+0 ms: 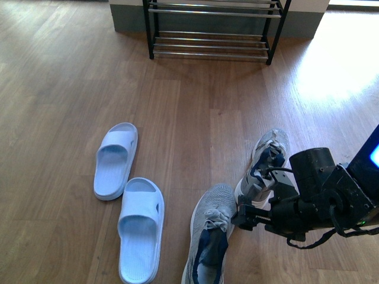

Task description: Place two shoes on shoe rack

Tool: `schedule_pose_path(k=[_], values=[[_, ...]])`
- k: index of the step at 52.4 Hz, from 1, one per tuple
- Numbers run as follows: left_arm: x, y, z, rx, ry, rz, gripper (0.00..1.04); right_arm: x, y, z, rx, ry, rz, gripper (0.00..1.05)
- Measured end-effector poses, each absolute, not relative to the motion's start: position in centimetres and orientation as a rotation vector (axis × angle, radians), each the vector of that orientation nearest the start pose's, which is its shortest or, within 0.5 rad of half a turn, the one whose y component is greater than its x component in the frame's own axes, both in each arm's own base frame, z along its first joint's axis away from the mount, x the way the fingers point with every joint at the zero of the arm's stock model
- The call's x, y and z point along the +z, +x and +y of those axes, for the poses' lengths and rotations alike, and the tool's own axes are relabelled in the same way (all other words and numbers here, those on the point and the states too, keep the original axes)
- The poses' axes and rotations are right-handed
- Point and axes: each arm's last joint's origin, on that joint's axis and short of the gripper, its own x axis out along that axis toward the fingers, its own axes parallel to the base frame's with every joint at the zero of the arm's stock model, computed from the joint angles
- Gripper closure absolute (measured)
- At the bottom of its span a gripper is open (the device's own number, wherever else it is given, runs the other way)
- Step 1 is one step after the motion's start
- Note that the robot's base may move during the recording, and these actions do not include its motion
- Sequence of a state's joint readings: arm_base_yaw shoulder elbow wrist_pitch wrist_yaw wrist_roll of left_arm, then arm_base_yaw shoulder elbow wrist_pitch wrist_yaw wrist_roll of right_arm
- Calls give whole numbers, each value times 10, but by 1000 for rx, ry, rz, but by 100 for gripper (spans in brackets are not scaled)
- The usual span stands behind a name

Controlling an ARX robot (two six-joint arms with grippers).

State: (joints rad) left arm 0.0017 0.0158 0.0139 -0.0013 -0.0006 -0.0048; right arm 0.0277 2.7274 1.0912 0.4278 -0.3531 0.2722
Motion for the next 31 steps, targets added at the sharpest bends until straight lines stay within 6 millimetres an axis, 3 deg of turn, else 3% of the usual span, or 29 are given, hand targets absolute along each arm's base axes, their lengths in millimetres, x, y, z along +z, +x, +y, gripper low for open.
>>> schedule_pose_path(k=[9,21,31], values=[[167,98,0,2,-5,3,9,-124,341,1,174,411,1216,9],[167,98,0,2,-5,3,9,-110,311,-13,229,361,1226,9],[167,98,0,2,-5,3,9,-109,296,-13,285,323,1237,9]])
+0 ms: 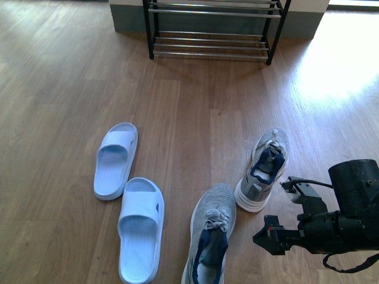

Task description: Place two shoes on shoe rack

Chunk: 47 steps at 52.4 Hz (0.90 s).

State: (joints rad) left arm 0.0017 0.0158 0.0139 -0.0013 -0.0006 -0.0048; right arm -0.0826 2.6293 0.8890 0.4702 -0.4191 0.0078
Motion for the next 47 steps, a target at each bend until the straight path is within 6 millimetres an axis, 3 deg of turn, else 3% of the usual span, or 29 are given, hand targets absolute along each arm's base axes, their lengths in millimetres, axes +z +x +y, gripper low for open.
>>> schedule_pose_path(k=[23,47], values=[[167,98,0,2,-5,3,9,-152,285,-10,285,304,1320,9],[167,98,0,2,-5,3,9,-151,282,-17,303,389,1271,9]])
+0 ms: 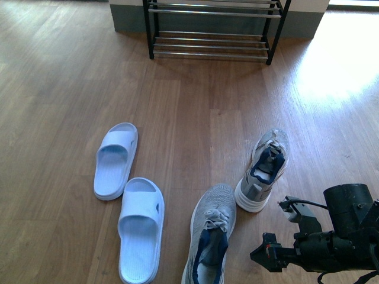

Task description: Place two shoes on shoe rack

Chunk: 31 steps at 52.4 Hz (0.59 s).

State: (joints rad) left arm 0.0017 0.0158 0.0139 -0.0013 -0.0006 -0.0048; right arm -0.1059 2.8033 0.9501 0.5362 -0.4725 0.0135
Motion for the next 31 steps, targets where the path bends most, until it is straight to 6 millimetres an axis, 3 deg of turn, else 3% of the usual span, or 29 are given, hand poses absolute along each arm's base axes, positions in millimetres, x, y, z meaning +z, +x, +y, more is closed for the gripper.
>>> schedule_pose_path(k=[7,12,15,18,22,28,31], values=[[167,98,0,2,-5,3,9,-152,305,-19,244,347,1185,9],[167,98,0,2,-5,3,9,-140,325,-13,189,326,1168,9],[167,98,0,2,-5,3,9,-119,327,-8,194,329,1151,9],[167,98,0,2,-5,3,9,-74,323,2,216,328,1117,9],[167,98,0,2,-5,3,9,-34,332,5,238,326,1047,9],[167,98,0,2,-5,3,9,4,311,12,215,367,1012,9],[167,98,0,2,-5,3,9,14,312,21,206,384,985,9]])
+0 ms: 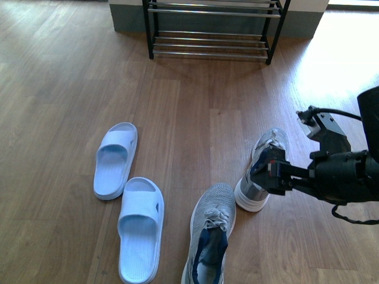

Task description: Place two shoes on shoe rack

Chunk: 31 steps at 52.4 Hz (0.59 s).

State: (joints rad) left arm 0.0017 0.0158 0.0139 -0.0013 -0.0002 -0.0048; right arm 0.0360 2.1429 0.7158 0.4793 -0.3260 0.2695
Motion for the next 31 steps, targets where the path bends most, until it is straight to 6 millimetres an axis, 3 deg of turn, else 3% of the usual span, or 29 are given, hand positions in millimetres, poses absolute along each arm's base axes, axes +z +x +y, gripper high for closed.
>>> schedule_pose_path(k=[10,16,31], values=[[167,98,0,2,-5,3,9,24,319,46,135,372,950,9],[167,98,0,2,-5,3,9,21,332,49,74,360,927,9],[167,98,0,2,-5,3,9,-20,370,42,-36,345,950,9]])
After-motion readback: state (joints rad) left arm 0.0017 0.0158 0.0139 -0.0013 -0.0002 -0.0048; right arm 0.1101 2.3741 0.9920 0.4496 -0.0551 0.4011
